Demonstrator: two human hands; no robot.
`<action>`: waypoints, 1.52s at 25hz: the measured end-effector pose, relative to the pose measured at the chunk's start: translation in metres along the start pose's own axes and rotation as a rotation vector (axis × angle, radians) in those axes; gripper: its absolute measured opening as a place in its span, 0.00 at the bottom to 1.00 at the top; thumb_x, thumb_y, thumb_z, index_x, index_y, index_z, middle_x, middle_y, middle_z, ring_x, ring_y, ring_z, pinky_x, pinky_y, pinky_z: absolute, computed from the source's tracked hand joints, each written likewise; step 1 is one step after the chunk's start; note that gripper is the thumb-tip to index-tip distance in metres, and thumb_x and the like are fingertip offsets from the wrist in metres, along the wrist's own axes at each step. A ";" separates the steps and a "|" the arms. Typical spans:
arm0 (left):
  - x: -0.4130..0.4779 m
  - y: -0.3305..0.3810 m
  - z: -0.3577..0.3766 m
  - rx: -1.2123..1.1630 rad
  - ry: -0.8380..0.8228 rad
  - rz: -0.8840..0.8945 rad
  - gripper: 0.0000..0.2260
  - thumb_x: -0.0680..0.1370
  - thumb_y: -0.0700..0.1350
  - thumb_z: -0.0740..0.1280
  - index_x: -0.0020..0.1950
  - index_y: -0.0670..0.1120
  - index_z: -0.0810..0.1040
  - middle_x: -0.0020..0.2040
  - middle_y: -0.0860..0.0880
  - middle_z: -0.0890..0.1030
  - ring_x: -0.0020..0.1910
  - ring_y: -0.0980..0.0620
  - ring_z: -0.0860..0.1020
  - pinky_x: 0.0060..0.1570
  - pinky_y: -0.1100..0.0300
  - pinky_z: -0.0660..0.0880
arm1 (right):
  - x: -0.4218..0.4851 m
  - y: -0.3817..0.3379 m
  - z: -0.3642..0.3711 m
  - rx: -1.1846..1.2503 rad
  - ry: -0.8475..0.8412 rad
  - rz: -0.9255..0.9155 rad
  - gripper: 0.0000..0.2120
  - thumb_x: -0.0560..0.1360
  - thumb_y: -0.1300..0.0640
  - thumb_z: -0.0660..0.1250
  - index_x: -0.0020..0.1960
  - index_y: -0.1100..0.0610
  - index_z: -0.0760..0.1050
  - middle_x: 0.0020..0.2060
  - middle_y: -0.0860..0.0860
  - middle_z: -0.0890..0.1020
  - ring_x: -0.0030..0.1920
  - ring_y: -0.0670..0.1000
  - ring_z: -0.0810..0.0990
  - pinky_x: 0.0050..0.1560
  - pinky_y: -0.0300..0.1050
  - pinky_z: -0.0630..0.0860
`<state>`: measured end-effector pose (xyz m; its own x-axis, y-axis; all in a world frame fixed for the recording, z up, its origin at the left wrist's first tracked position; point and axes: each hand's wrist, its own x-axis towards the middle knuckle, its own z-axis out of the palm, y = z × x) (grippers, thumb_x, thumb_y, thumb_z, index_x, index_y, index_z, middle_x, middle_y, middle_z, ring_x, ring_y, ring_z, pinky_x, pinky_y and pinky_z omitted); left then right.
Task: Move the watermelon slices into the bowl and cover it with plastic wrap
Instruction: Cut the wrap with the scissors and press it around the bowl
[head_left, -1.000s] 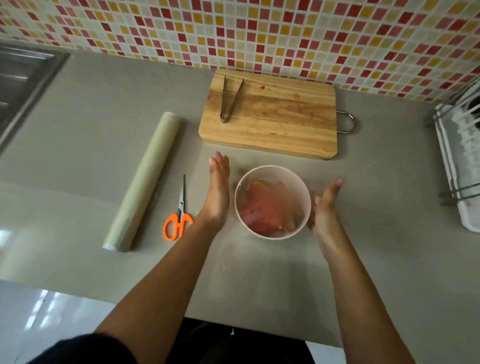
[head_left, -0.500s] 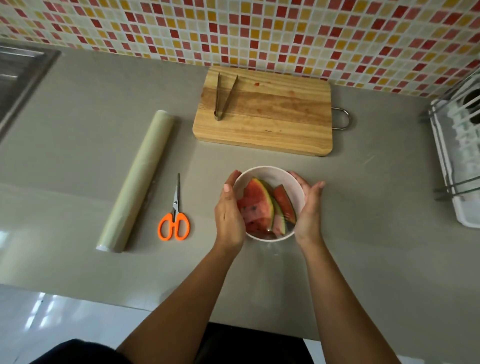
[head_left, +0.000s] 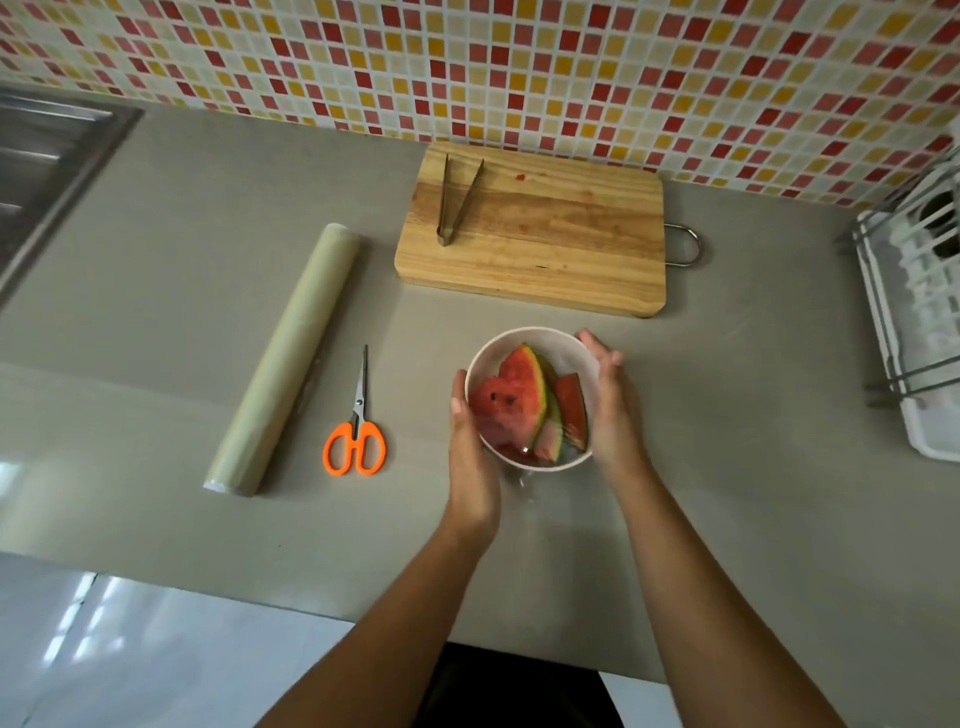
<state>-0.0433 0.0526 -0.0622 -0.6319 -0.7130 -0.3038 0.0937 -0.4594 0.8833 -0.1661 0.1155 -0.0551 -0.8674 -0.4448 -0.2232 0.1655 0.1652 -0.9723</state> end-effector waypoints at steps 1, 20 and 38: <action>0.016 0.006 0.001 -0.002 0.002 -0.033 0.23 0.83 0.53 0.43 0.75 0.48 0.59 0.69 0.54 0.71 0.62 0.64 0.73 0.55 0.71 0.72 | -0.006 0.001 0.008 0.035 0.057 0.040 0.28 0.79 0.42 0.40 0.69 0.54 0.66 0.68 0.51 0.71 0.68 0.49 0.68 0.71 0.47 0.63; 0.073 0.050 -0.013 0.260 -0.121 -0.141 0.35 0.78 0.64 0.37 0.61 0.48 0.77 0.55 0.52 0.82 0.57 0.53 0.79 0.50 0.64 0.76 | 0.030 0.000 0.001 -0.060 0.011 0.188 0.39 0.67 0.26 0.36 0.51 0.49 0.75 0.58 0.53 0.79 0.60 0.50 0.74 0.64 0.46 0.66; 0.071 0.030 -0.019 0.174 -0.008 -0.072 0.28 0.82 0.57 0.42 0.64 0.46 0.75 0.57 0.47 0.82 0.56 0.53 0.79 0.49 0.65 0.76 | 0.035 -0.011 0.022 -0.013 -0.031 0.022 0.24 0.80 0.43 0.43 0.69 0.49 0.66 0.68 0.46 0.68 0.65 0.42 0.67 0.49 0.20 0.66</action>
<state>-0.0707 -0.0212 -0.0638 -0.6387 -0.6767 -0.3662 -0.0863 -0.4099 0.9080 -0.1876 0.0787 -0.0541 -0.8483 -0.4682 -0.2471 0.1785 0.1865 -0.9661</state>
